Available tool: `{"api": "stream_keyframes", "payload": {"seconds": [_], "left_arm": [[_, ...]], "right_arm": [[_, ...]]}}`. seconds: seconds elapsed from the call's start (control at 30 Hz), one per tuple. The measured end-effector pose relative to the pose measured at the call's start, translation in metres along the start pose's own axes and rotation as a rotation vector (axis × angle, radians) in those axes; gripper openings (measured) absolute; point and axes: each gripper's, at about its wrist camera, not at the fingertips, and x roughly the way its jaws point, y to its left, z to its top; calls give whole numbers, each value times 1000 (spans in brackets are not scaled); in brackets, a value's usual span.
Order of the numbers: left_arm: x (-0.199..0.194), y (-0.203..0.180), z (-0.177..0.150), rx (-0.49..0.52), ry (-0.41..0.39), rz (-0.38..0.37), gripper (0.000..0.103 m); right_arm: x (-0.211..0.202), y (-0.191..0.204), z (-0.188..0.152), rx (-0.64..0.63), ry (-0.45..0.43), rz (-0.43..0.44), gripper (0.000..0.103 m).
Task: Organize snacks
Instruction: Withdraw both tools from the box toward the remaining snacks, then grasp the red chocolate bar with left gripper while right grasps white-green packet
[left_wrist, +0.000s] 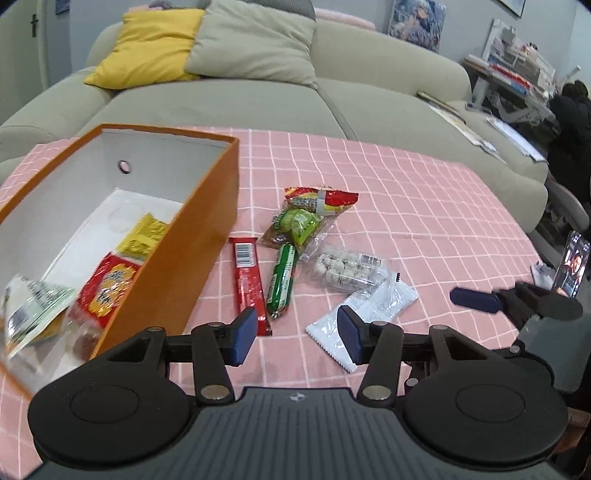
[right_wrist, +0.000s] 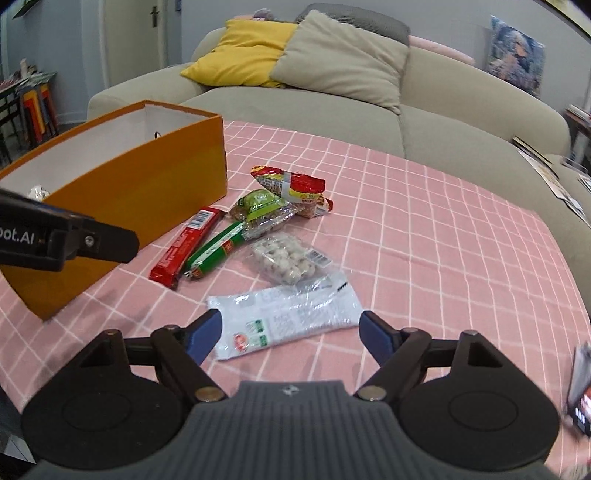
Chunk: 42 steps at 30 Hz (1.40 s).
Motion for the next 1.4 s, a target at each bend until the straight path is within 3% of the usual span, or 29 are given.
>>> {"api": "stream_keyframes", "payload": {"seconds": [0.2,0.4,0.53,0.77,0.83,0.93,1.07,1.17,1.27,1.4], "left_arm": [[36,5,12,3,66,55,59],[65,12,9,-11,138,113,59],[77,19,2,-16,177,136,58],[89,24,-3,-30,201,128,48],[91,23,-3,-18,196,128,42],[91,23,-3,-12,195,117,40],[89,24,-6,-19,196,112,32],[86,24,-9,-18,206,105,32],[80,24,-14,-21,220,96,31],[69,22,-27,-27,235,77,30]], "right_arm": [[32,-13,13,-8,52,-7,79],[55,-20,11,186,141,4,89],[59,-9,-1,271,188,24,91],[54,20,-15,219,184,-11,88],[54,24,-16,192,166,-31,83],[49,33,-18,140,143,-31,69],[43,41,-17,108,127,-11,39],[37,39,-19,98,128,2,25],[33,34,-22,89,140,34,1],[17,29,-34,63,169,64,0]]}}
